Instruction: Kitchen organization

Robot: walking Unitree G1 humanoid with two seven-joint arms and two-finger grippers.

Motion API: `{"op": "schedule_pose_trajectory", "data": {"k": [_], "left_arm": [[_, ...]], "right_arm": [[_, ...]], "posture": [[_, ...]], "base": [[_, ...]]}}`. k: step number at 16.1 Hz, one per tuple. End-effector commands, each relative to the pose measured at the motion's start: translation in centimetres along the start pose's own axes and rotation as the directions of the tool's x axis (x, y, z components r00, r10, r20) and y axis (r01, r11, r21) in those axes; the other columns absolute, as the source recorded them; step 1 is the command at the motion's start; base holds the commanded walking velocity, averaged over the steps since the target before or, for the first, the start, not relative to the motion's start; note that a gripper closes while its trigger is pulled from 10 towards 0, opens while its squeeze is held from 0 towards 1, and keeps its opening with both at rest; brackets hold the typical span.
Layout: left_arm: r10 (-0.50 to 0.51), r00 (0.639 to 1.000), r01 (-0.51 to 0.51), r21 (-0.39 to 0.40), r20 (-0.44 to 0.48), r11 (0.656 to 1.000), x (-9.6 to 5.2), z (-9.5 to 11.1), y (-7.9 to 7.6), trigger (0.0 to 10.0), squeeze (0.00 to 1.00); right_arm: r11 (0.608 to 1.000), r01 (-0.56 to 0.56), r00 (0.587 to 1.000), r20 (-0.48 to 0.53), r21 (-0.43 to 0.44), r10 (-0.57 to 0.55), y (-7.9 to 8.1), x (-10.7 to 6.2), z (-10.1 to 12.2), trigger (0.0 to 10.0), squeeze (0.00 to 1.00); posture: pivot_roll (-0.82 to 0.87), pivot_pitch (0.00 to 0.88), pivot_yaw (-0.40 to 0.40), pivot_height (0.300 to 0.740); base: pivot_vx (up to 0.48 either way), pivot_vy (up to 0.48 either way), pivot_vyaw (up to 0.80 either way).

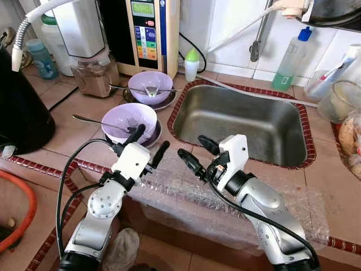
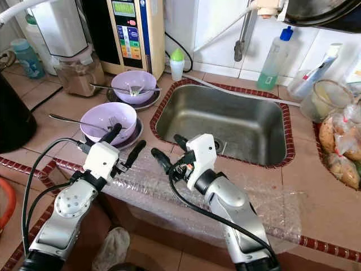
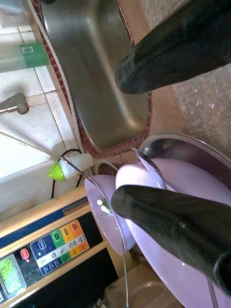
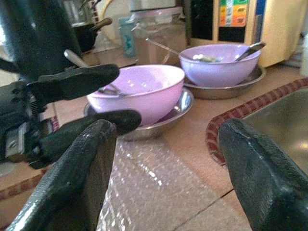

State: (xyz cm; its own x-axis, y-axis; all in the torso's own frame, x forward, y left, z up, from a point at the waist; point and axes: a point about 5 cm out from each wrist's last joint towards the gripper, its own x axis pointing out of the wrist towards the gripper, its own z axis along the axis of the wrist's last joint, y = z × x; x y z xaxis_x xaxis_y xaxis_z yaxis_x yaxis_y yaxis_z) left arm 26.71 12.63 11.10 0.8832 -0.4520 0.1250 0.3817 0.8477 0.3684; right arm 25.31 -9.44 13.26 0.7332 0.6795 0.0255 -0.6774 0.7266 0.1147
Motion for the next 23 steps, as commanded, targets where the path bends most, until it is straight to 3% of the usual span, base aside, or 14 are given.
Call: {"op": "schedule_pose_trajectory", "data": {"k": [1,13,14,15,23], "left_arm": [[-0.004,1.0,0.004,0.013,0.008,1.0,0.3,0.0,0.1,0.0,0.0],[-0.003,1.0,0.003,0.025,0.021,1.0,0.7,-0.6,0.3,0.0,0.0],[-0.009,1.0,0.008,0.041,0.023,0.999,0.8,-0.6,0.3,1.8,0.0],[-0.012,1.0,0.011,0.052,0.025,0.999,0.9,-0.6,0.2,10.0,0.0],[-0.007,0.999,0.003,0.099,0.048,0.995,2.5,-0.4,0.8,10.0,0.0]], "right_arm": [[1.0,-0.021,1.0,-0.002,-0.002,0.021,0.2,-0.3,0.3,10.0,0.0],[0.999,-0.031,0.999,-0.01,-0.038,0.03,0.2,-0.3,0.3,10.0,0.0],[0.999,-0.033,0.999,-0.011,-0.038,0.033,0.3,-0.2,0.3,10.0,0.0],[0.999,-0.037,0.999,-0.01,-0.038,0.037,0.4,-0.2,0.3,10.0,0.0],[0.998,-0.026,1.0,-0.013,-0.054,0.025,0.9,-0.5,0.2,10.0,0.0]], "posture": [[-0.01,0.0,0.018,0.74],[-0.01,0.0,0.026,0.74],[-0.01,0.0,0.026,0.74],[-0.01,0.0,0.026,0.74],[-0.03,0.0,0.039,0.74]], "base": [[0.0,0.0,0.0],[0.0,0.0,0.13],[0.0,0.0,0.0],[0.0,0.0,0.0],[0.0,0.0,0.0]]}}
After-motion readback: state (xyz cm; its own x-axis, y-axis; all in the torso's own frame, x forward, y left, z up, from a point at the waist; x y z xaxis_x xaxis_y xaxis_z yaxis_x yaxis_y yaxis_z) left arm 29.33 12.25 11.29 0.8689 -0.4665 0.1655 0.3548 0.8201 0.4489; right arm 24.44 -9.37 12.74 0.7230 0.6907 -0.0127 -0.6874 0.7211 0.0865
